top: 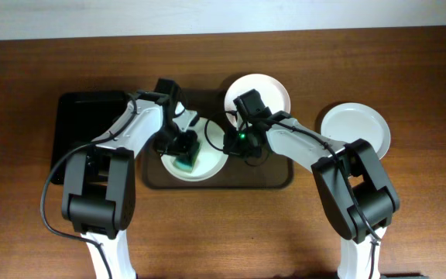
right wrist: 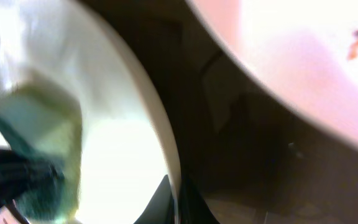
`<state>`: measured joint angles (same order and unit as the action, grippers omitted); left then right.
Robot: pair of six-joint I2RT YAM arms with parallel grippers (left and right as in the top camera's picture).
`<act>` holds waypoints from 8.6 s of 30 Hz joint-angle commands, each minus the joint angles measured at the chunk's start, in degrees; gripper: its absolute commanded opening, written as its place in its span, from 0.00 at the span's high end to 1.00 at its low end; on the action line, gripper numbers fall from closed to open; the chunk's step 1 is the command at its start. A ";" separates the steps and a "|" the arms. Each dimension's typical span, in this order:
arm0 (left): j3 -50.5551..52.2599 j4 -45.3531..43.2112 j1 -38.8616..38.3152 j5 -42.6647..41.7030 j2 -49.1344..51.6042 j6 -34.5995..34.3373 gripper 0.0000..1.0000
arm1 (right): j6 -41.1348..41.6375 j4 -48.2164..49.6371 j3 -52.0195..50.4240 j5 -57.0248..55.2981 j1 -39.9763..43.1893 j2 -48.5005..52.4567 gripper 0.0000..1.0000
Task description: Clean dirty plates on tray and stack at the side
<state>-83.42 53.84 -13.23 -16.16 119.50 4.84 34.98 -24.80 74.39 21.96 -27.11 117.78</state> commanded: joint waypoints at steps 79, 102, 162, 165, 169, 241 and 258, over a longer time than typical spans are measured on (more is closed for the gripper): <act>-0.94 -0.94 -2.64 38.51 2.84 -18.95 0.99 | 0.33 -0.55 0.52 0.35 -0.35 0.68 0.96; -34.38 30.38 -3.23 22.29 2.86 -17.86 0.99 | 0.35 -1.36 0.52 0.35 -0.33 0.68 0.96; -31.91 20.65 -3.48 36.20 2.73 -30.62 0.99 | -0.07 -1.79 0.52 0.37 -0.13 0.66 0.96; -32.15 20.41 -0.11 21.18 2.73 -21.81 0.99 | -2.05 -2.03 0.87 0.33 -0.13 -1.16 0.96; -31.95 22.16 3.30 13.35 2.73 -17.97 0.99 | -4.81 -6.43 0.94 -7.61 -0.42 -9.66 0.96; -26.82 17.55 3.28 13.33 3.08 -18.01 0.99 | -0.28 -28.02 0.96 -31.23 8.76 -33.48 0.96; -26.82 17.51 3.28 13.35 3.08 -18.01 0.99 | -6.69 -24.17 -4.33 -35.12 44.13 -22.36 0.96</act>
<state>-110.56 71.35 -9.93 -2.20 122.28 -14.26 28.62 -49.87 70.59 -10.72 16.82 93.19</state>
